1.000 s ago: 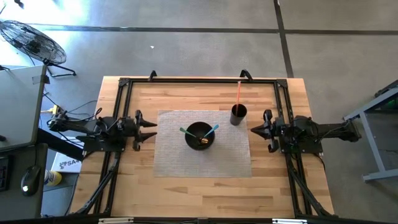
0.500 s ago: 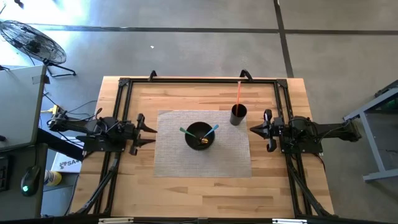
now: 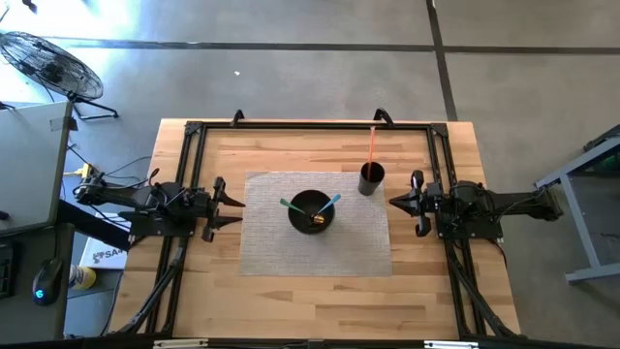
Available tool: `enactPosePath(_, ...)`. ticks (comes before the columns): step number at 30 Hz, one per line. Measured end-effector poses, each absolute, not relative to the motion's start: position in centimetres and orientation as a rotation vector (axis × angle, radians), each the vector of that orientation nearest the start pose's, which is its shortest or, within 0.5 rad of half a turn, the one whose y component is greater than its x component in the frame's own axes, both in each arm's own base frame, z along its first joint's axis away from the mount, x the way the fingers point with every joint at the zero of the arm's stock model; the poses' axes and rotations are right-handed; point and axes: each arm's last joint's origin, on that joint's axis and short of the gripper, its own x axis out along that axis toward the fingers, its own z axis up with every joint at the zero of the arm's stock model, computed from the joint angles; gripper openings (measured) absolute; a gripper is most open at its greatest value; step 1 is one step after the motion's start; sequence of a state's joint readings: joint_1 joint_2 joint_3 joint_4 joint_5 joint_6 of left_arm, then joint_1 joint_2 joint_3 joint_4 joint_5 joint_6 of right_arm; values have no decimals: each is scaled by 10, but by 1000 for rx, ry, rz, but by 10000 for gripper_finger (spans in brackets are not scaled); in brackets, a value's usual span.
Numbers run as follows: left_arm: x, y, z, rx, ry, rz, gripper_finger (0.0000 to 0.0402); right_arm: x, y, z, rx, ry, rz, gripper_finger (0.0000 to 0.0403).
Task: Pick & Place Utensil
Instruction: Return to Home Position
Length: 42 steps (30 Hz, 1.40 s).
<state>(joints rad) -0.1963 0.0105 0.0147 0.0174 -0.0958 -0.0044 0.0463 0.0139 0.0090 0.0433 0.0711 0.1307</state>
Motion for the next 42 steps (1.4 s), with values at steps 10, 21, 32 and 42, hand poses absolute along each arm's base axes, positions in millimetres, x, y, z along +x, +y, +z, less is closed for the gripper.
enactPosePath(10,96,-16,169,-8,-21,-100,177,98,2,170,133,-40,-22,7)
enactPosePath(21,96,-16,169,-8,-21,-100,177,98,2,170,133,-39,-23,11)
enactPosePath(32,96,-16,169,-8,-21,-99,177,98,2,169,133,-38,-23,12)
enactPosePath(42,97,-16,168,-6,-2,-99,177,98,2,169,133,-38,-23,12)
